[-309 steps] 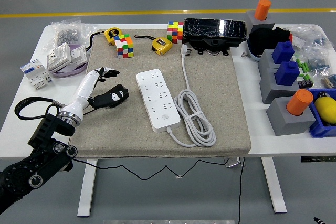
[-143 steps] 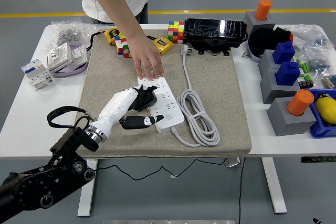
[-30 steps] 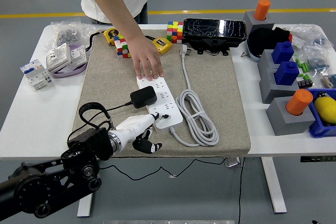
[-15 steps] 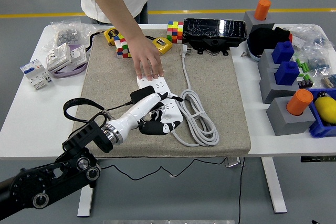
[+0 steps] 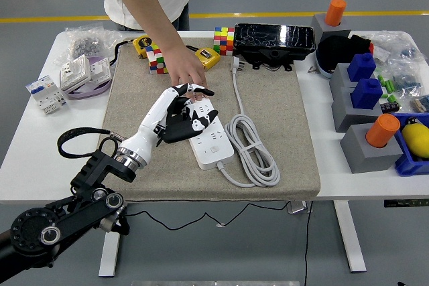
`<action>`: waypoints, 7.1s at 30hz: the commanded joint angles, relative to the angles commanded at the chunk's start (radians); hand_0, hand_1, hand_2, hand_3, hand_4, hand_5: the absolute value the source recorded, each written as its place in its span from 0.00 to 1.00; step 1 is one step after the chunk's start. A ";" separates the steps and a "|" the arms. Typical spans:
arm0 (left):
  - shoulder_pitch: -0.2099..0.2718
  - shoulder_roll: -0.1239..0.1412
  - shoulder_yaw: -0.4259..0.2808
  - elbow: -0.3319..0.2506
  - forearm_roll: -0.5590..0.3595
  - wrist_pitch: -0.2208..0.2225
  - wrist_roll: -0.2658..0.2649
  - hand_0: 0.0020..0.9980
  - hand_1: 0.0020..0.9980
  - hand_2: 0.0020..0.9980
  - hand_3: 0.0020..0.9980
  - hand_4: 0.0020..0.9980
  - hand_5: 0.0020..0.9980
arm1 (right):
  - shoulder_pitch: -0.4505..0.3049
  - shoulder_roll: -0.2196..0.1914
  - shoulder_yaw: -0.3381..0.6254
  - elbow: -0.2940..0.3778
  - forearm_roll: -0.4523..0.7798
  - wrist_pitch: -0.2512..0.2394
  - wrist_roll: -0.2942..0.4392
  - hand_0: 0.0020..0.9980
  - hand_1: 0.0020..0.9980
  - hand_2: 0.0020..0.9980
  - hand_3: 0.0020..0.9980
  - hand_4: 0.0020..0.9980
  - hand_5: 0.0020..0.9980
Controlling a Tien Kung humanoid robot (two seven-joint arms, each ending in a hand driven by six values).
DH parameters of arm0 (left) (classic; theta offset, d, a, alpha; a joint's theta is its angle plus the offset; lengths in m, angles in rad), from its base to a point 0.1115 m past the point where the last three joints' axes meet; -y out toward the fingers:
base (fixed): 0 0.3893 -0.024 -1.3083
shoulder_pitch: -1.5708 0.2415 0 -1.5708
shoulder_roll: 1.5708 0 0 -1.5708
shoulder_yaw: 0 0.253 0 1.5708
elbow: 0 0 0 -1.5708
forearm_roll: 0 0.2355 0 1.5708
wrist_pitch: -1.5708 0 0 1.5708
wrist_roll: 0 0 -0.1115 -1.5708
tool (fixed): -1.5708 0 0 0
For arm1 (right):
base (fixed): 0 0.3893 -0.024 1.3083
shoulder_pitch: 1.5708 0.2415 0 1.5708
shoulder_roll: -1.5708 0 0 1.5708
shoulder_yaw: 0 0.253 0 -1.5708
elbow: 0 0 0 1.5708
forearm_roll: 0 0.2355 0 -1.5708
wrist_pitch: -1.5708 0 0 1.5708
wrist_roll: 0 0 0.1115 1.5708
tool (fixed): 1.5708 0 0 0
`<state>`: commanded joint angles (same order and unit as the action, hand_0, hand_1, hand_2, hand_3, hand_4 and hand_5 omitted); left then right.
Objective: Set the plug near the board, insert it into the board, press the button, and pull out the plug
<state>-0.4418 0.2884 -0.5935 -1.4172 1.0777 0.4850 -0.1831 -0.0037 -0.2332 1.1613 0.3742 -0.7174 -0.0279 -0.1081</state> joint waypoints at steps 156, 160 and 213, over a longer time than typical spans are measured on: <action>-0.040 -0.061 -0.141 0.482 0.507 -0.030 0.180 0.45 0.53 0.56 0.56 0.79 0.12 | 0.008 -0.002 -0.012 0.003 0.006 -0.003 0.009 0.54 0.64 0.66 0.56 0.90 0.42; -0.037 -0.063 -0.131 0.489 0.515 -0.048 0.201 0.45 0.53 0.56 0.56 0.79 0.12 | 0.007 -0.002 -0.014 0.002 0.007 -0.002 0.008 0.54 0.64 0.66 0.56 0.90 0.42; 0.064 -0.049 -0.428 0.327 0.124 -0.024 0.003 0.58 0.64 0.57 0.59 0.79 0.30 | 0.013 0.010 -0.012 -0.010 0.008 -0.003 0.008 0.54 0.64 0.66 0.56 0.90 0.42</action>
<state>-0.3783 0.2397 -1.0212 -1.0907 1.2021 0.4611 -0.1800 0.0096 -0.2234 1.1490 0.3647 -0.7099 -0.0309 -0.1002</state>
